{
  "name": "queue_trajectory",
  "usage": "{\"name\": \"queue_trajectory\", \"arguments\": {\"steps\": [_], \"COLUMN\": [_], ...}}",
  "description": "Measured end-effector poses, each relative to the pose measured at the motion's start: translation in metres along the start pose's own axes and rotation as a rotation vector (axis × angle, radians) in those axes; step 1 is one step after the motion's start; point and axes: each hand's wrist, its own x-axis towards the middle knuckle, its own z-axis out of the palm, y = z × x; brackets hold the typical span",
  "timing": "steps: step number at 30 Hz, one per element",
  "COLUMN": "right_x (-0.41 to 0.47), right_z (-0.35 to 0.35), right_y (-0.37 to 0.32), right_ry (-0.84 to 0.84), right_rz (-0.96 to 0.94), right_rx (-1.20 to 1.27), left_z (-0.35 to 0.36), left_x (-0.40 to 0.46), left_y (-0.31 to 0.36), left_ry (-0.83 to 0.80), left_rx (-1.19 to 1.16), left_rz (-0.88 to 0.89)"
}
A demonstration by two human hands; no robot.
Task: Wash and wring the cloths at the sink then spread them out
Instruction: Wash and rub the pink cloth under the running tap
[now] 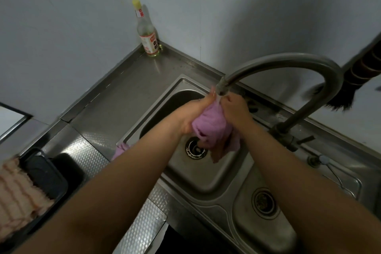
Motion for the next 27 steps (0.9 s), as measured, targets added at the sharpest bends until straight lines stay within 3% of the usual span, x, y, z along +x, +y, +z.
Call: {"name": "queue_trajectory", "arguments": {"steps": [4,9,14,16,18,22,24,27], "right_x": [-0.006,-0.006,-0.006,-0.005,-0.005,-0.013,-0.017,-0.025], "right_z": [-0.009,-0.014,-0.009,-0.009,-0.008,-0.005,0.001,0.023], "right_y": [-0.007,0.005,0.018,0.027,0.038,0.039,0.029,0.001], "right_ry": [-0.219,-0.396,-0.501,-0.546,-0.490,-0.332,-0.273,-0.142], "right_rz": [0.017,-0.076,-0.046,0.005,0.044,0.246,0.194,0.077], "right_rx": [0.094,0.067,-0.028,-0.126,-0.140,0.419,0.496,0.337], "left_z": [-0.027,-0.030,-0.017,-0.015,-0.019,-0.023,-0.022,-0.018], "left_x": [-0.017,-0.021,-0.021,-0.024,-0.023,-0.013,-0.002,0.018], "left_y": [0.011,0.018,0.022,0.024,0.025,0.015,0.007,-0.007], "left_ry": [-0.033,0.137,0.229,0.288,0.339,0.499,0.569,0.575], "left_rx": [0.487,0.448,0.707,0.604,0.338,0.043,-0.151,-0.289], "left_rz": [-0.017,0.265,0.464,0.458,0.401,0.284,0.204,0.057]}}
